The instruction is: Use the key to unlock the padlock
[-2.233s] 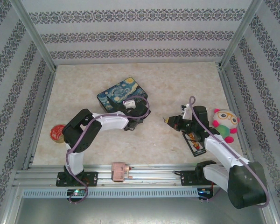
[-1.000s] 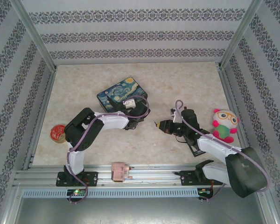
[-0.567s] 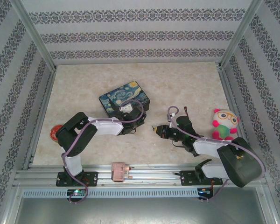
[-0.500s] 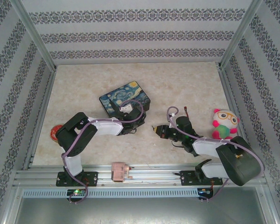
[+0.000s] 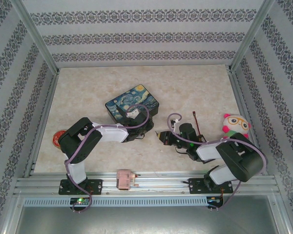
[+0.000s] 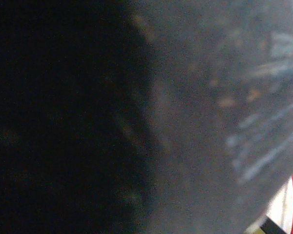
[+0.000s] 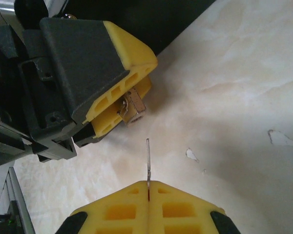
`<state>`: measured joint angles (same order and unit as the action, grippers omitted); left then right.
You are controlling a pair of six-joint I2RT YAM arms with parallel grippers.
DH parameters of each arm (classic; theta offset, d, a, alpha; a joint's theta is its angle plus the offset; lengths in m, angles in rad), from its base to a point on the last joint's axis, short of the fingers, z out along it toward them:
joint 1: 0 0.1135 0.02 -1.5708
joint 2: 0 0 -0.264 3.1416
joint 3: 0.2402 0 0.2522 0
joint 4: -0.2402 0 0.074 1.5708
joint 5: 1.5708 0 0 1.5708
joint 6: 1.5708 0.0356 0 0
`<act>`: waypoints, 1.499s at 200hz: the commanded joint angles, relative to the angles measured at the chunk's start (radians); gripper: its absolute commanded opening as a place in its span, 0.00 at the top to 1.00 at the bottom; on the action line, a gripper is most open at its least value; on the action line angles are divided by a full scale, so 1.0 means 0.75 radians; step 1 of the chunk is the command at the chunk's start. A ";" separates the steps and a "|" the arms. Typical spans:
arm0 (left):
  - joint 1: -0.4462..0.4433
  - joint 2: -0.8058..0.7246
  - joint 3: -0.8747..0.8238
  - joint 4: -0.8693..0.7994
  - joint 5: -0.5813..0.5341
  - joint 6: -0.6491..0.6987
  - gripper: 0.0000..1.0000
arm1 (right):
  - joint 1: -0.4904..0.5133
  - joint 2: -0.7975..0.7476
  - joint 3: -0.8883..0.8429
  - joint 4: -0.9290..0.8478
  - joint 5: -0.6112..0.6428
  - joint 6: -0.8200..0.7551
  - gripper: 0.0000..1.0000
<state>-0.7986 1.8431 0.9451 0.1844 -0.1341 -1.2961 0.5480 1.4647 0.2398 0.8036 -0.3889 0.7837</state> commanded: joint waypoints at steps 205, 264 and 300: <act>-0.005 0.021 -0.036 0.215 0.074 -0.113 1.00 | 0.053 0.197 0.026 0.344 0.060 0.084 1.00; -0.005 0.022 -0.043 0.232 0.090 -0.112 1.00 | 0.048 0.241 0.040 0.390 0.071 0.108 1.00; -0.005 0.023 -0.047 0.243 0.099 -0.113 1.00 | 0.045 0.274 0.049 0.434 0.063 0.126 1.00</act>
<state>-0.7982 1.8534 0.9264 0.2977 -0.1089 -1.3365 0.5743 1.6493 0.2531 1.0580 -0.3527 0.8635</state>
